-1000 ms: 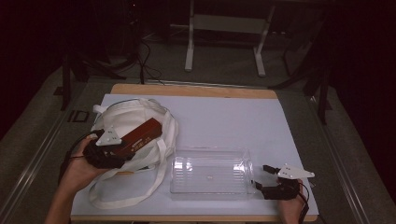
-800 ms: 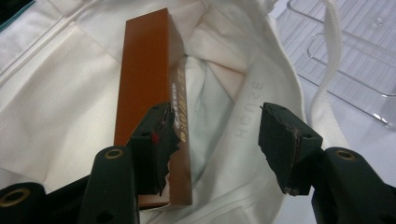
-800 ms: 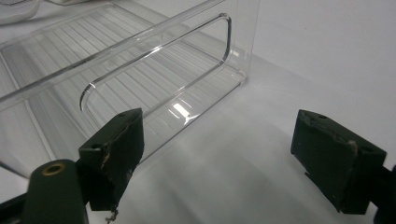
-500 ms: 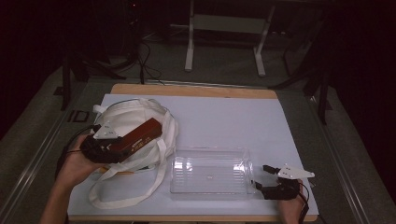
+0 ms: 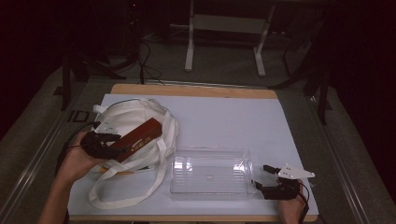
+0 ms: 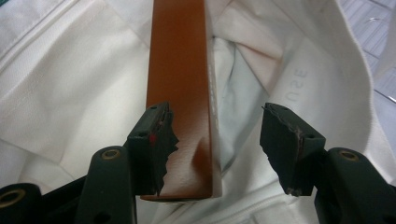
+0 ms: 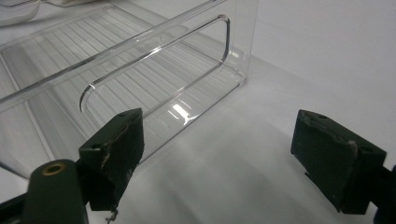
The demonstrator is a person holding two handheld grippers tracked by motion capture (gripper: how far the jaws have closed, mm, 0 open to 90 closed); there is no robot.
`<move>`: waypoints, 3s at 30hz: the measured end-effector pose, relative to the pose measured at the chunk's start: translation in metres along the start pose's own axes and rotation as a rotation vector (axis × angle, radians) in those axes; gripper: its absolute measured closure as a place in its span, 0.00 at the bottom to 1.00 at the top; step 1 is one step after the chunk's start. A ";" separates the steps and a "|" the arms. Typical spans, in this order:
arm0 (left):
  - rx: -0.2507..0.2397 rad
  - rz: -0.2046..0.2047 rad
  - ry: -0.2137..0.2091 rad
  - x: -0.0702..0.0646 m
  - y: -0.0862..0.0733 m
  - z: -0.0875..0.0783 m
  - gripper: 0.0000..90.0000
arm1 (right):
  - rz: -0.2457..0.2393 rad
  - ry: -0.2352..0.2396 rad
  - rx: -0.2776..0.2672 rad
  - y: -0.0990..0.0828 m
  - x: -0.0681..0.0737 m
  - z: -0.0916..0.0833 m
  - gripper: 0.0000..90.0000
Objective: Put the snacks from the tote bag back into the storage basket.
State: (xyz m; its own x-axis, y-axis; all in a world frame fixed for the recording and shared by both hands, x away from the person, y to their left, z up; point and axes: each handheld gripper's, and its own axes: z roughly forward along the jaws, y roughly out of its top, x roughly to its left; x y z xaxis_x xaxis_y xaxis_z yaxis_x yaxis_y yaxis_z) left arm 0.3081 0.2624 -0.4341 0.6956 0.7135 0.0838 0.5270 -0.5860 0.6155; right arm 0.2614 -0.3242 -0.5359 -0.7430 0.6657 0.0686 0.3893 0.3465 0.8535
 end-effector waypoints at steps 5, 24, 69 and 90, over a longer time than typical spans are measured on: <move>0.020 -0.006 0.005 0.003 0.000 0.002 0.48 | 0.005 -0.001 -0.002 0.000 0.000 0.000 0.19; 0.160 -0.065 0.022 0.022 -0.003 0.019 0.43 | 0.009 -0.006 -0.011 0.000 -0.001 -0.001 0.19; 0.518 -0.086 -0.119 0.020 0.005 0.076 0.44 | 0.010 -0.001 -0.008 0.000 -0.001 -0.001 0.19; 0.594 -0.110 -0.127 0.020 0.012 0.079 0.48 | 0.009 0.000 -0.008 0.000 -0.001 -0.001 0.19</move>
State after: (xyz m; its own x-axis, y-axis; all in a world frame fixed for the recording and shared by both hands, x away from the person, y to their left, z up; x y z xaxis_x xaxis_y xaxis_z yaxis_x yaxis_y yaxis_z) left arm 0.3675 0.2390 -0.4870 0.6552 0.7521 -0.0716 0.7554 -0.6514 0.0707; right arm 0.2613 -0.3253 -0.5359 -0.7394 0.6690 0.0760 0.3913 0.3351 0.8571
